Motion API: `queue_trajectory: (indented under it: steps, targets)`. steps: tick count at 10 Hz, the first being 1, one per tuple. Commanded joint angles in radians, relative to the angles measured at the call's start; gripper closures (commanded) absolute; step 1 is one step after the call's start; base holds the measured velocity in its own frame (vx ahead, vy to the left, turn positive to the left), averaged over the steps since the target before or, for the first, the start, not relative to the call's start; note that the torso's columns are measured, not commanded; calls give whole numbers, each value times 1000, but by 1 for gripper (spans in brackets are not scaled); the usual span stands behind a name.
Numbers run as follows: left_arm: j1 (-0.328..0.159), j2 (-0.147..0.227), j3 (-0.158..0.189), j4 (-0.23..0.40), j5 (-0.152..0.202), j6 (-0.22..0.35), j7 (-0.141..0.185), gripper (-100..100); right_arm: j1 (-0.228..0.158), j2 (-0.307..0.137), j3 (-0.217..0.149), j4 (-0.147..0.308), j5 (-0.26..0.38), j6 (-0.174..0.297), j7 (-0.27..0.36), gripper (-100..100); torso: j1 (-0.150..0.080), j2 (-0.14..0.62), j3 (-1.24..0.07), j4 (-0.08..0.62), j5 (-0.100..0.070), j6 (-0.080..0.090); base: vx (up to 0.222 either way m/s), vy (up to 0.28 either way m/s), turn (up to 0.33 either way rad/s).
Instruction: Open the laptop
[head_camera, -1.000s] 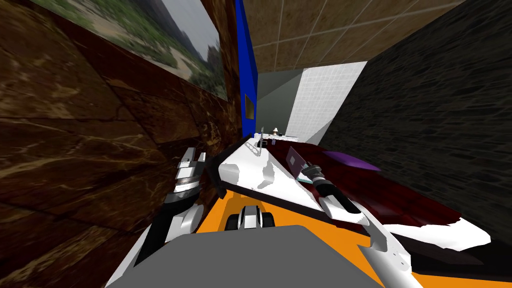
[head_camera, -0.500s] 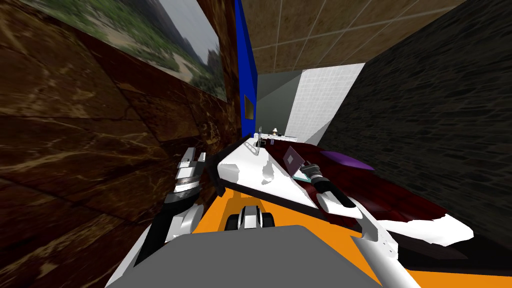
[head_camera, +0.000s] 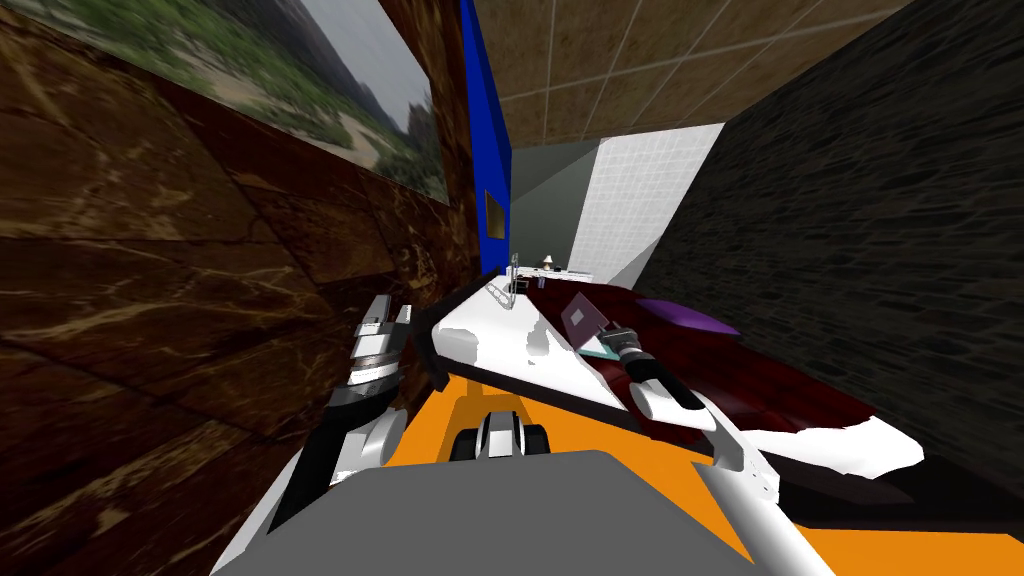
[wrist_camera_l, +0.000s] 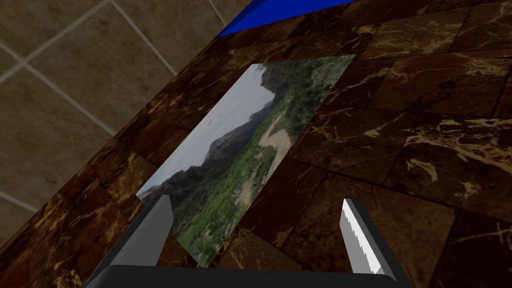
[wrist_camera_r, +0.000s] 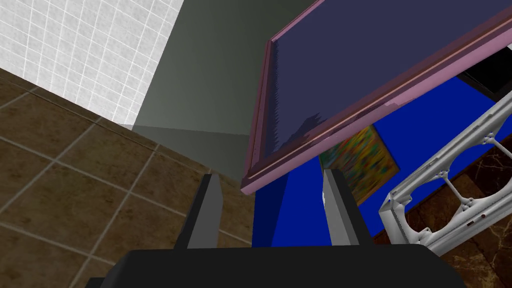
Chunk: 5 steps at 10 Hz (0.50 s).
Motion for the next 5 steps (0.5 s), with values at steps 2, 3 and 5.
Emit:
queue_trajectory:
  steps: [2,3,5]
  targets:
    - [0,0,0,0,0,0,0,0,-36,26,21,75,-5,-25,-105,100,-3,0,0,-1,-3,0,-45,-101,12]
    - [0,0,0,0,0,0,0,0,-46,33,26,94,-6,-33,-134,100,-4,-2,-1,-2,-3,0,-48,-88,3]
    - [0,0,0,0,0,0,0,0,-67,46,36,133,-10,-49,-191,100,-2,-3,-2,-3,-2,-1,-54,-81,9]
